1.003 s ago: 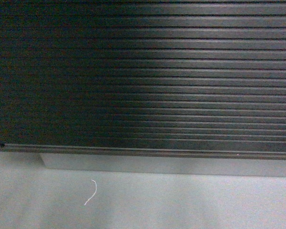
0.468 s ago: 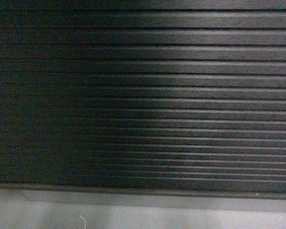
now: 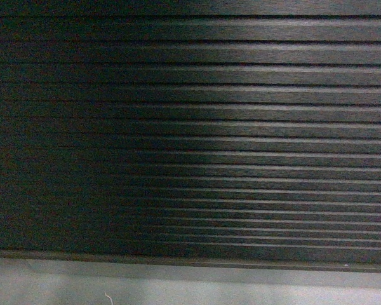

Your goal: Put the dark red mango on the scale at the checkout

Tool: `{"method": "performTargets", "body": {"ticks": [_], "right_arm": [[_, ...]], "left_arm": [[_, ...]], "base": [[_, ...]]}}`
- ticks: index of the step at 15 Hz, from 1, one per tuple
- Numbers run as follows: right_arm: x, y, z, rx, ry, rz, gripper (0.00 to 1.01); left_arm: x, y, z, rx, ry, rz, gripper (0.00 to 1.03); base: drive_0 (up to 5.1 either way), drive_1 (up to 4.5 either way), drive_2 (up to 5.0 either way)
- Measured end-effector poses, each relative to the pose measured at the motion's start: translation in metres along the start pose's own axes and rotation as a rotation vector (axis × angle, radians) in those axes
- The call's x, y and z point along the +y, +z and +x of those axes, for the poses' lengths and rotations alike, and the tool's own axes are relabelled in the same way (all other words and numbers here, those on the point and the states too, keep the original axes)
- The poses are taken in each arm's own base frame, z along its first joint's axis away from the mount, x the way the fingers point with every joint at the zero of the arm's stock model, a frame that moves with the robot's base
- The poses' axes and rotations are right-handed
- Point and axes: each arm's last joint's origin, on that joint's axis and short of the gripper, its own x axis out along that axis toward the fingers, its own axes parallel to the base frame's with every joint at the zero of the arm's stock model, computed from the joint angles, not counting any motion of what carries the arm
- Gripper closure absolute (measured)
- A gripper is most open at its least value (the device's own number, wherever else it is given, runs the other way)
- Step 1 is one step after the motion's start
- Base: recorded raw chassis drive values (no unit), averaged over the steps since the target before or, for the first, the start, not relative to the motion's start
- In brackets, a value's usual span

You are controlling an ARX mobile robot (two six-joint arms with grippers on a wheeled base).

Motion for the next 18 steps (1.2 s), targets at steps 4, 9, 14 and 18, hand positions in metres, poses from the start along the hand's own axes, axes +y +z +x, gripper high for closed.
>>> {"method": "performTargets", "body": {"ticks": [4,9,14,18], "right_arm": [[0.0000,0.0000,0.0000,0.000,0.000,0.000,0.03],[0.0000,-0.0002,0.0000,0.002,0.000,0.000,0.03],[0.0000,0.0000,0.0000,0.000,0.001,-0.001,0.03],[0.0000,0.0000,0.0000,0.000,0.000,0.001,0.03]], "left_arm": [[0.0000,0.0000,0.0000,0.000,0.000,0.000,0.05],[0.0000,-0.0002,0.0000,0.003,-0.001,0.000,0.05],[0.0000,0.0000,0.0000,0.000,0.000,0.000,0.05],[0.0000,0.0000,0.0000,0.000,0.000,0.000,0.05]], "base": [[0.0,0.00,0.0],[0.0,0.00,0.0],[0.0,0.00,0.0],[0.0,0.00,0.0]]}}
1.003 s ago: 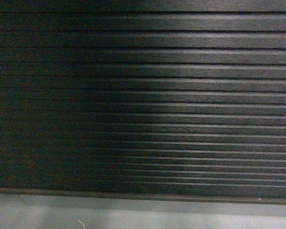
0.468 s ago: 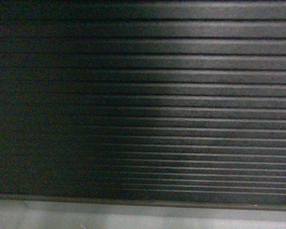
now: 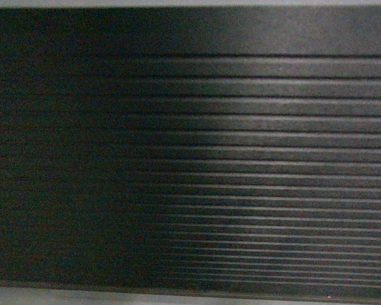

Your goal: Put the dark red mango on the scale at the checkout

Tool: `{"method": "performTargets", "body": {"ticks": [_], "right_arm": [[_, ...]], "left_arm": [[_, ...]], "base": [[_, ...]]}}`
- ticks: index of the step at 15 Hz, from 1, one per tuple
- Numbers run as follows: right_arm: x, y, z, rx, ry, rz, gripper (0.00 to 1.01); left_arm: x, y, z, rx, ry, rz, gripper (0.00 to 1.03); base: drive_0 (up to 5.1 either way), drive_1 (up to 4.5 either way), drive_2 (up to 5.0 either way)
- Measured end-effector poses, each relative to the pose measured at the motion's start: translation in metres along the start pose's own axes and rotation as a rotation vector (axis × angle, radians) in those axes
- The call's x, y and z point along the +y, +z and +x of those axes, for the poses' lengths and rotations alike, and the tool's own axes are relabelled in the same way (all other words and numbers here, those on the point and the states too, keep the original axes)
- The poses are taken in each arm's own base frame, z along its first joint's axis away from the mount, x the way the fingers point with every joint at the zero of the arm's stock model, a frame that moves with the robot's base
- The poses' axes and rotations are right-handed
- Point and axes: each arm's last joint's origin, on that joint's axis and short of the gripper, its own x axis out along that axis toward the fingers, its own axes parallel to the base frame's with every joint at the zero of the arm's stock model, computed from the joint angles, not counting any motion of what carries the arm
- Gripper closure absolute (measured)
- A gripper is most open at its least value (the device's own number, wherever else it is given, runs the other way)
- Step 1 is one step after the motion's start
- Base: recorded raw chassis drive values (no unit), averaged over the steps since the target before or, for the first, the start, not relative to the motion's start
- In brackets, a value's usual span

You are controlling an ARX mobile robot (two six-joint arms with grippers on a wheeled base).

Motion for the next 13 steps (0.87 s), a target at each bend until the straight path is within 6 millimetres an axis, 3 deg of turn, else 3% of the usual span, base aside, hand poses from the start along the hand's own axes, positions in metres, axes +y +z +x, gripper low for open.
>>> {"method": "performTargets", "body": {"ticks": [13], "right_arm": [[0.0000,0.0000,0.0000,0.000,0.001,0.000,0.03]], "left_arm": [[0.0000,0.0000,0.0000,0.000,0.000,0.000,0.05]], "base": [[0.0,0.00,0.0]]}}
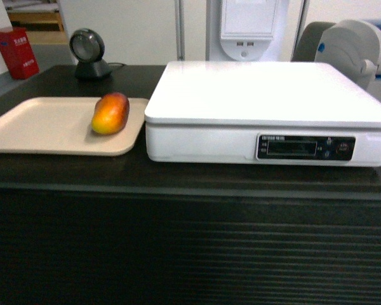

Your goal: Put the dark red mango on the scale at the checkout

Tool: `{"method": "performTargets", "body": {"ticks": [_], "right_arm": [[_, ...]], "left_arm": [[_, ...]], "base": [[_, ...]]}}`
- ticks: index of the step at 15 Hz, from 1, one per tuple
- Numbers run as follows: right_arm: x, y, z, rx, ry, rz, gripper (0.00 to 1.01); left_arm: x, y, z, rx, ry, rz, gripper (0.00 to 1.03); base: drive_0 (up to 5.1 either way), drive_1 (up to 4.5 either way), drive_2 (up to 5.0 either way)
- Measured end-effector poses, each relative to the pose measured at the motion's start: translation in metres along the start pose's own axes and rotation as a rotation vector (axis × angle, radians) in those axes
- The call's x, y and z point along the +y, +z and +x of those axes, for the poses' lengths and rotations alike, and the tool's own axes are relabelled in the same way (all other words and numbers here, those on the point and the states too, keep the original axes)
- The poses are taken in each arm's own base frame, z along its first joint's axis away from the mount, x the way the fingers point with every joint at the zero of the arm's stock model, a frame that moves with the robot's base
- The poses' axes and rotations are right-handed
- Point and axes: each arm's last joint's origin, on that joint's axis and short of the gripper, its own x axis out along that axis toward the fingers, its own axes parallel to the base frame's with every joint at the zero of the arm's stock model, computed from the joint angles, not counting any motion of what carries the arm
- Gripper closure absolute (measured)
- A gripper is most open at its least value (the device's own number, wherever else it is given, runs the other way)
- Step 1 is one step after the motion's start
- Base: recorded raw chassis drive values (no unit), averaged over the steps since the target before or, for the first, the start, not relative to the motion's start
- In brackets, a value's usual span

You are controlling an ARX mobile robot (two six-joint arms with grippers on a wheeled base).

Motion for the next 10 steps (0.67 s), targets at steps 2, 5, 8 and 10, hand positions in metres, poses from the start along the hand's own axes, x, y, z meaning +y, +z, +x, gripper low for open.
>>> {"method": "performTargets", "body": {"ticks": [2,5,8,10], "right_arm": [[0.0000,0.0002,0.0000,-0.002,-0.001,0.000,0.03],[0.0000,0.0000,0.0000,0.000,-0.001,0.000,0.03],[0.0000,0.0000,0.0000,0.000,-0.001,0.000,0.03],[0.0000,0.0000,0.0000,0.000,-0.001,0.000,0.03]], "left_arm": [[0.0000,0.0000,0.0000,0.001,-0.001,0.000,0.05],[0.0000,0.0001,0.0000,0.000,0.000,0.000,0.05],[0.0000,0.0001,0.0000,0.000,0.000,0.000,0.05],[0.0000,0.0001,0.0000,0.000,0.000,0.000,0.05]], "base": [[0.0,0.00,0.0],[0.0,0.00,0.0],[0.0,0.00,0.0],[0.0,0.00,0.0]]}}
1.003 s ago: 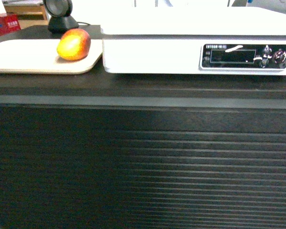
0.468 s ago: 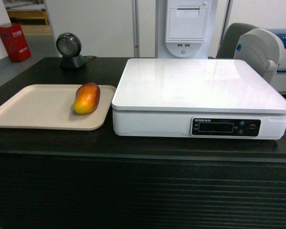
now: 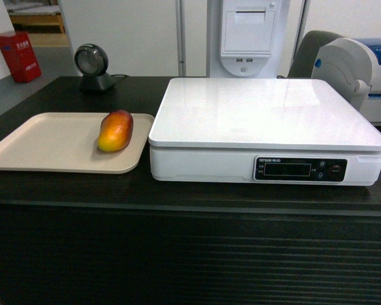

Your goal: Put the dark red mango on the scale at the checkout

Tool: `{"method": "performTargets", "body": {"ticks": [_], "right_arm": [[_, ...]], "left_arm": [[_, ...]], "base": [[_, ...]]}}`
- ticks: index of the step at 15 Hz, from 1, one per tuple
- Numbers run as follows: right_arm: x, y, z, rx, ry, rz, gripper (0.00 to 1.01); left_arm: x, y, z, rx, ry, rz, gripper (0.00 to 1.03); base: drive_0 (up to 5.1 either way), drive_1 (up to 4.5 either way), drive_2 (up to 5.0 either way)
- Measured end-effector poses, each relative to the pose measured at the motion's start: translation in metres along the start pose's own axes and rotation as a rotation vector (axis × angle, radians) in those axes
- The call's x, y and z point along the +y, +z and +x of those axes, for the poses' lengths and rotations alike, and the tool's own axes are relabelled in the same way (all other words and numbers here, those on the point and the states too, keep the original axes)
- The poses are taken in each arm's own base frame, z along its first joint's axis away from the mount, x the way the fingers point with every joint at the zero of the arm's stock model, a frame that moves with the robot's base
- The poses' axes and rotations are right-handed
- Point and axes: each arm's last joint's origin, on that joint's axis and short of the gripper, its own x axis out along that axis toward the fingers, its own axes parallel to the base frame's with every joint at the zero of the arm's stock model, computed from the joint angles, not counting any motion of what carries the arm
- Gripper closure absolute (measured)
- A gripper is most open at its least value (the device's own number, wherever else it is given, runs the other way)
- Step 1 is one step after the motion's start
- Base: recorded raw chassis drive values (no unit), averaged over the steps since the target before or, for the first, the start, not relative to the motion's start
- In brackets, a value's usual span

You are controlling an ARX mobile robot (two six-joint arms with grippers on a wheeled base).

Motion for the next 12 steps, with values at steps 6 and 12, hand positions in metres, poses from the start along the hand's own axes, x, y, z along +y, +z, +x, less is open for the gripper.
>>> {"method": "performTargets", "body": {"ticks": [6,12], "right_arm": [[0.0000,0.0000,0.0000,0.000,0.000,0.000,0.03],[0.0000,0.0000,0.0000,0.000,0.000,0.000,0.03]], "left_arm": [[0.0000,0.0000,0.0000,0.000,0.000,0.000,0.05],[0.0000,0.0000,0.0000,0.000,0.000,0.000,0.05]], "base": [[0.0,0.00,0.0],[0.0,0.00,0.0]]}}
